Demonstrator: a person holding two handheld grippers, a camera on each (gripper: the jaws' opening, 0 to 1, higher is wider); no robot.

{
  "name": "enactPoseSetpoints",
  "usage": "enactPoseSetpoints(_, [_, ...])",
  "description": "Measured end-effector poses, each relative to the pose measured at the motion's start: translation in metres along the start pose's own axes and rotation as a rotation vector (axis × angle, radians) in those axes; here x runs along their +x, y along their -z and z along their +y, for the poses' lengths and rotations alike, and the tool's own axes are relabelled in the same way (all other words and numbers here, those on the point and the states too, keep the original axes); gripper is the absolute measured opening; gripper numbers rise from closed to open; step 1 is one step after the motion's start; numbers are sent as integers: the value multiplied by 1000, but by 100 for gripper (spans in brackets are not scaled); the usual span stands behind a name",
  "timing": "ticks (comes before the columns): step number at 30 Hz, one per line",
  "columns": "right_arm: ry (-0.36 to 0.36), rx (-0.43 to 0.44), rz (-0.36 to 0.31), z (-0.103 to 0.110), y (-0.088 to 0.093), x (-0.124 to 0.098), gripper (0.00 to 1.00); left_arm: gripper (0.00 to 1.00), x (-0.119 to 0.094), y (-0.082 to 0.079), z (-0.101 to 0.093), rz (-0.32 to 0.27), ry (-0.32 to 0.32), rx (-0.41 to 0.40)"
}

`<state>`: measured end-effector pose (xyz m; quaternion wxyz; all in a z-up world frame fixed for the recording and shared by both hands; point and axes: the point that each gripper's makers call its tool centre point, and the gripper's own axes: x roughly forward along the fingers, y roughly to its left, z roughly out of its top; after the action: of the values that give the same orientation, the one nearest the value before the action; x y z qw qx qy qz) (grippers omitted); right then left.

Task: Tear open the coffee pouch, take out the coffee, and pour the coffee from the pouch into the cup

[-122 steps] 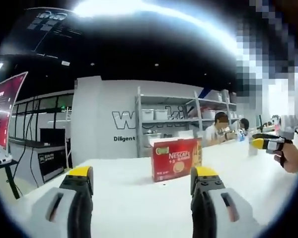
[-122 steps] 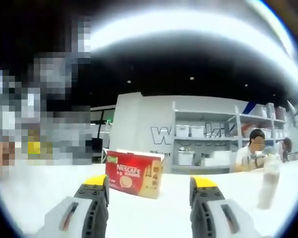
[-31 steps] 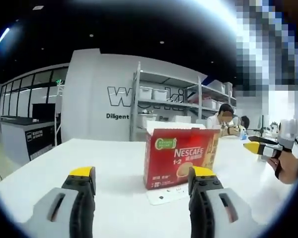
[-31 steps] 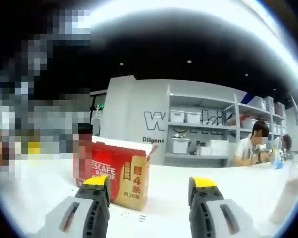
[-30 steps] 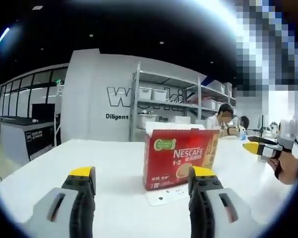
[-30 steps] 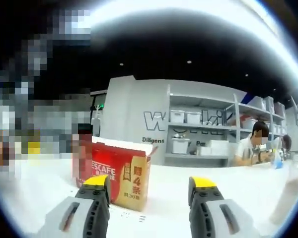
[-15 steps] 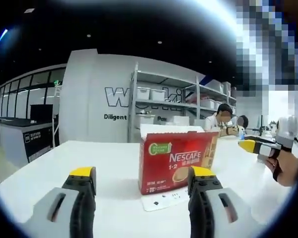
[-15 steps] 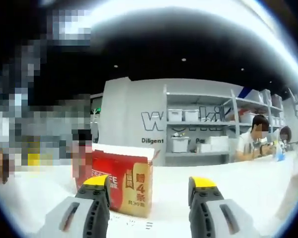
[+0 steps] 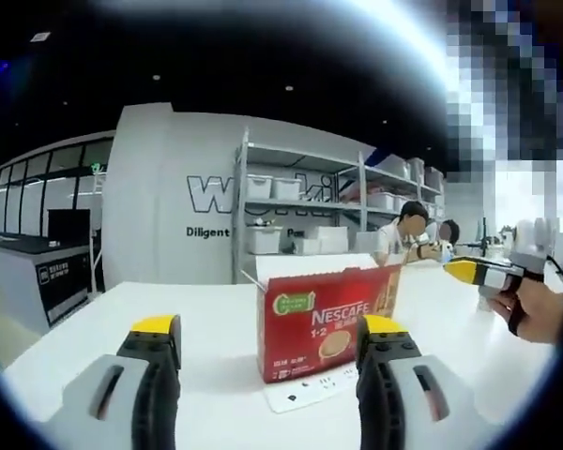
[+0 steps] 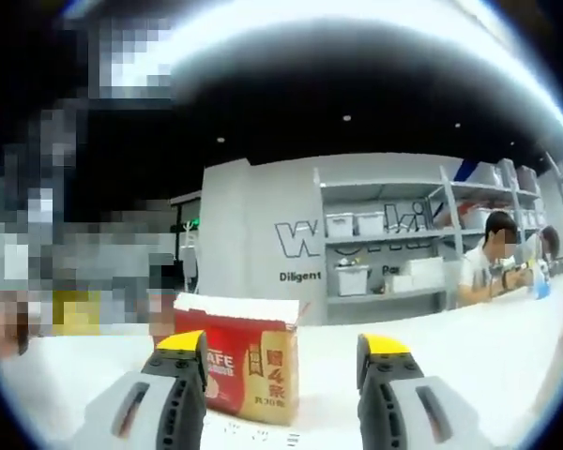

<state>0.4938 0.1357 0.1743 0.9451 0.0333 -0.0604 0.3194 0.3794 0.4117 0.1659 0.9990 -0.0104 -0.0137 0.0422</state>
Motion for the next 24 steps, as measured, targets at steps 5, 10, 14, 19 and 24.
enactPoseSetpoints(5, [-103,-8,44,9,5,-1,64,79,-5,-4,3,-3,42,-26])
enactPoseSetpoints(10, [-167,-13,69,6,10,0,63,79,-6,-8,5,10,87,-7])
enactPoseSetpoints(14, [-222,-17,81,5,10,2,63,78,-8,-15,8,8,129,17])
enactPoseSetpoints(19, [-308,-29,105,6,13,6,61,77,-4,-24,12,23,206,41])
enactPoseSetpoints(24, [-382,-50,126,5,8,8,61,74,-2,-32,8,47,323,1])
